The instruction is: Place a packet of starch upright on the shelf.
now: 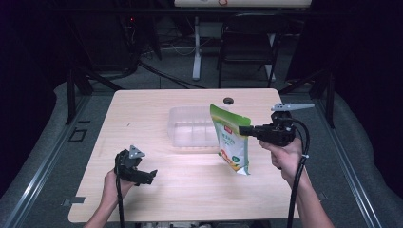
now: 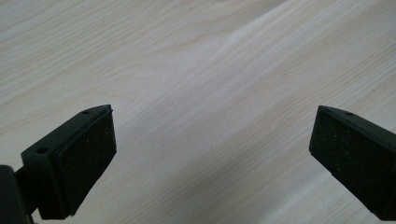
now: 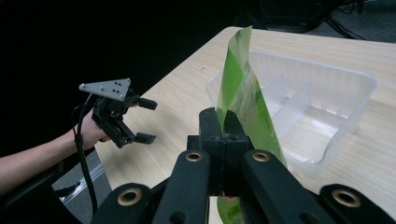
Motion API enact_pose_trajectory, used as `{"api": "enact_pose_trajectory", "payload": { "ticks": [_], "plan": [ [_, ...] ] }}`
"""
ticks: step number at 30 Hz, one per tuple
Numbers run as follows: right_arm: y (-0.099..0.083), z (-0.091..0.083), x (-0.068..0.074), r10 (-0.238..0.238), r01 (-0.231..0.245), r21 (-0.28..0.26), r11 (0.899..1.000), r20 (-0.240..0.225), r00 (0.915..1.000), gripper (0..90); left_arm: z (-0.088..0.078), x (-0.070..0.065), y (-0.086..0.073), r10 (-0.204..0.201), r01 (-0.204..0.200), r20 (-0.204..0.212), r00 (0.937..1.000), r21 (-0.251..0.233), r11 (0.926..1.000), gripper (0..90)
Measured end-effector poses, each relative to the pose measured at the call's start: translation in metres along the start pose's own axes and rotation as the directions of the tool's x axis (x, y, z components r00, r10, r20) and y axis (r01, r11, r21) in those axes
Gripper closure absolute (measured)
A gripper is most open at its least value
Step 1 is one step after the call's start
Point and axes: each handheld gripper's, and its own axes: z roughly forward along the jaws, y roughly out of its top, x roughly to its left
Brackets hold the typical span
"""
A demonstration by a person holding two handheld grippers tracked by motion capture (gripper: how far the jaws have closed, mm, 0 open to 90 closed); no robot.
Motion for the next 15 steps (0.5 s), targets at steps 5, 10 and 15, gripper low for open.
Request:
{"api": "enact_pose_trajectory", "payload": {
  "ticks": [5,10,15],
  "plan": [
    [0.010,0.002,0.001,-0.007,0.007,-0.017,1.000,-0.002,1.0000,90.0,0.000,0.000,0.000,0.005,-0.005,0.006,1.0000,0.008,1.0000,0.6],
    [0.017,0.007,-0.001,-0.001,0.001,-0.023,1.000,0.003,1.0000,90.0,0.000,0.000,0.001,0.007,-0.007,0.003,1.0000,0.011,0.9999,0.7],
    [0.021,0.011,-0.004,0.006,-0.006,-0.023,1.000,0.007,1.0000,90.0,0.001,-0.001,0.001,0.012,-0.012,0.001,0.9999,0.006,0.9999,0.7]
  ]
}}
